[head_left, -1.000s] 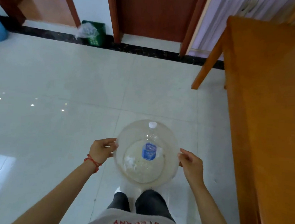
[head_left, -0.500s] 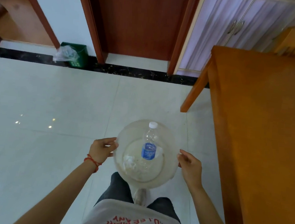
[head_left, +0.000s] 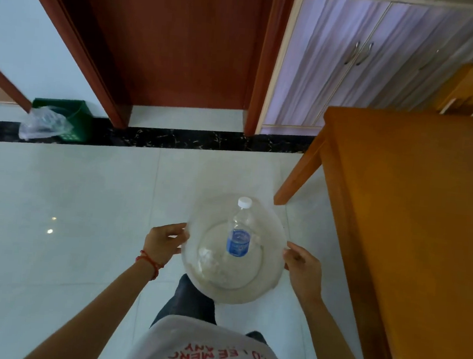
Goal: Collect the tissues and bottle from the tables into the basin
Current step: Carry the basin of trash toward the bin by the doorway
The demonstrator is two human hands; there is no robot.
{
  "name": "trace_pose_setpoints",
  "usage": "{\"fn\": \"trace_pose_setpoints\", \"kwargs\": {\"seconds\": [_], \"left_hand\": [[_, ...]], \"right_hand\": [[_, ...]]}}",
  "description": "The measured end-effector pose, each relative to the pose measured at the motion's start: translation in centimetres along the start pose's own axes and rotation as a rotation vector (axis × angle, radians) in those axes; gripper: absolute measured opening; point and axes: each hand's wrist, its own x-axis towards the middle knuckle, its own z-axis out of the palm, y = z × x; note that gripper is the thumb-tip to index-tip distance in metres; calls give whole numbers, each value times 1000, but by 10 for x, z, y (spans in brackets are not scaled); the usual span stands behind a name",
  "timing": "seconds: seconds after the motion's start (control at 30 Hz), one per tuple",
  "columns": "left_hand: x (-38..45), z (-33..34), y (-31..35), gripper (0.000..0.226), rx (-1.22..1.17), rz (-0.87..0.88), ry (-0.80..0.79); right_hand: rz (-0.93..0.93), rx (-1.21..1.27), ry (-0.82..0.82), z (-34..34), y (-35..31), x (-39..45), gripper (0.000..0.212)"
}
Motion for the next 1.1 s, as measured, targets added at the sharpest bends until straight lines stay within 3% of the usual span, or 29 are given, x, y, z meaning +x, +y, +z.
{"fn": "trace_pose_setpoints", "kwargs": {"seconds": [0.23, 0.47, 0.77, 1.1], "left_hand": [[100, 9, 50, 29, 40, -63, -32], [174, 42, 55, 29, 109, -134, -81], [279, 106, 3, 30, 170, -236, -92], [392, 188, -104, 34, 79, -362, -61]], "right_hand": [[41, -1, 47, 28, -37, 83, 26], [123, 4, 71, 42, -22, 149, 18], [249, -22, 98, 75, 55, 249, 23], [324, -167, 62, 117, 176, 364, 23]]}}
